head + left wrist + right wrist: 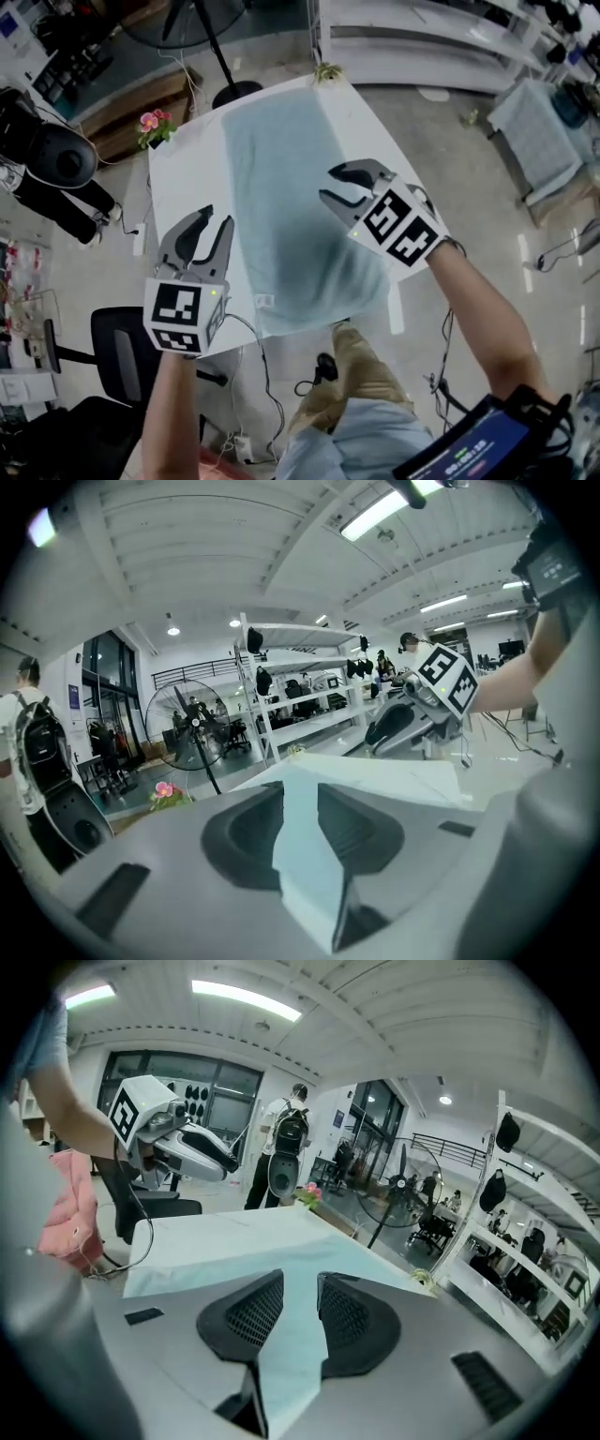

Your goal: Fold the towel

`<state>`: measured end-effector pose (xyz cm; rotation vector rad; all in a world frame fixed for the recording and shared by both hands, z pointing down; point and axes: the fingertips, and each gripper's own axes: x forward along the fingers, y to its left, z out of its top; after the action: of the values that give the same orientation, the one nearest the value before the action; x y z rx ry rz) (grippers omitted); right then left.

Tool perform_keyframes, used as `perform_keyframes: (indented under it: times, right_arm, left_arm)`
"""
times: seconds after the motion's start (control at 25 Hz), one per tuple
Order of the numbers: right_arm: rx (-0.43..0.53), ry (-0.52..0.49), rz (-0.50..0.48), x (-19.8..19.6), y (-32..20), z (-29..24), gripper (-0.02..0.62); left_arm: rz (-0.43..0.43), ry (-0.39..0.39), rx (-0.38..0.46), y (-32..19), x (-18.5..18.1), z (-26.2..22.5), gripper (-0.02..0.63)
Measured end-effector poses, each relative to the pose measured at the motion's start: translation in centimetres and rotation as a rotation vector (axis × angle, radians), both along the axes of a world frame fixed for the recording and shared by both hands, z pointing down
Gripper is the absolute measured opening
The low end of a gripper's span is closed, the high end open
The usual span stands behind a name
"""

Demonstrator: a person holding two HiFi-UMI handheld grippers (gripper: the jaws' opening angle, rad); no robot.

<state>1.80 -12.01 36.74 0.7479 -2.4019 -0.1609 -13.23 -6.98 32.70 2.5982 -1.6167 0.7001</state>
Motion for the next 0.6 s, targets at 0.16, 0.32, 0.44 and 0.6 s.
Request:
perform_keyframes:
  times: [0.16,0.32,0.44,0.6]
  right_arm:
    - [-0.055,0.023,-0.052,1.7,6.6,3.8,0.126]
    - [-0.087,0.026,-0.072,3.7,11.0,6.9,0.126]
    - [-0.081,0.022,-0.101,4.2,12.8,8.2,0.126]
    - [-0.073,0.006,-0.150,4.9,15.1,8.8,0.126]
  left_arm:
    - [0.069,-0.050,0.003,7.6,0.2,5.2,0.150]
    - [0.260,-0.175,-0.034,14.7,2.3,12.3,0.257]
    - [0.291,-0.220,-0.038,17.6,2.5,16.1,0.303]
    - [0.297,-0.315,0.010,19.1,2.9,18.6,0.327]
